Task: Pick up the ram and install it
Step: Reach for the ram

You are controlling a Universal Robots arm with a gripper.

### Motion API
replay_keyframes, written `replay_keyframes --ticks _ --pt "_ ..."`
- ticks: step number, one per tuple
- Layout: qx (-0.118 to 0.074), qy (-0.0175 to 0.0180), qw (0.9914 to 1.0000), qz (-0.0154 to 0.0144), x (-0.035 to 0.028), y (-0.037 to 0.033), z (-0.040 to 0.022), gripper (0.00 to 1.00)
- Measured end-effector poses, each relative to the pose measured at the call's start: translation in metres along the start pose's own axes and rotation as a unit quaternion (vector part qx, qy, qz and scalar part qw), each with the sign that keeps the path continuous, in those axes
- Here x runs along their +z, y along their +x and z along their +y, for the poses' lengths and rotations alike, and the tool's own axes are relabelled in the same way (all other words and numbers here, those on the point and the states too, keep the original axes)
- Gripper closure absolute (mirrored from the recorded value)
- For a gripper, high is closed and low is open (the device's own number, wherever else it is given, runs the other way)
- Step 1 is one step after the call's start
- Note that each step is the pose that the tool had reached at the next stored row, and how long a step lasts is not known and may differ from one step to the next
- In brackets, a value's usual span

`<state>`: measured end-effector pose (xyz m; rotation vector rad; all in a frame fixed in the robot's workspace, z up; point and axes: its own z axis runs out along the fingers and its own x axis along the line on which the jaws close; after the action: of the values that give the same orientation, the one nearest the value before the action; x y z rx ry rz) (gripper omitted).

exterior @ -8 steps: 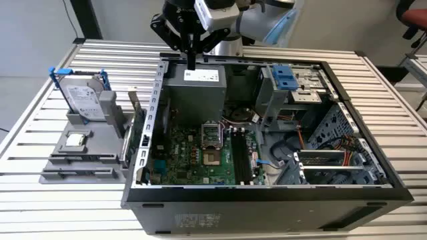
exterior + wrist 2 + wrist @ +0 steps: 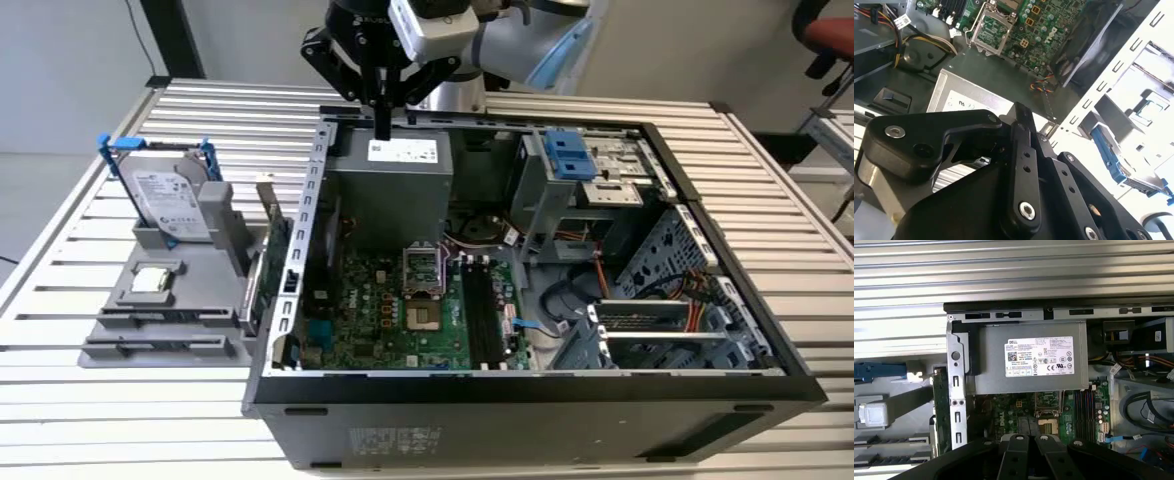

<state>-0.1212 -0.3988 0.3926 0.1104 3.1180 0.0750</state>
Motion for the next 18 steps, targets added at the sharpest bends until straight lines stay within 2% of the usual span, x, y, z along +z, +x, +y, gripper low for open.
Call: replay_keyframes --ticks 6,18 --pt "0.0 0.0 1.0 0.0 0.0 0.0012 -0.0001 1.0" --pt "0.0 0.0 1.0 0.0 -0.0003 0.0153 -0.0011 1.0"
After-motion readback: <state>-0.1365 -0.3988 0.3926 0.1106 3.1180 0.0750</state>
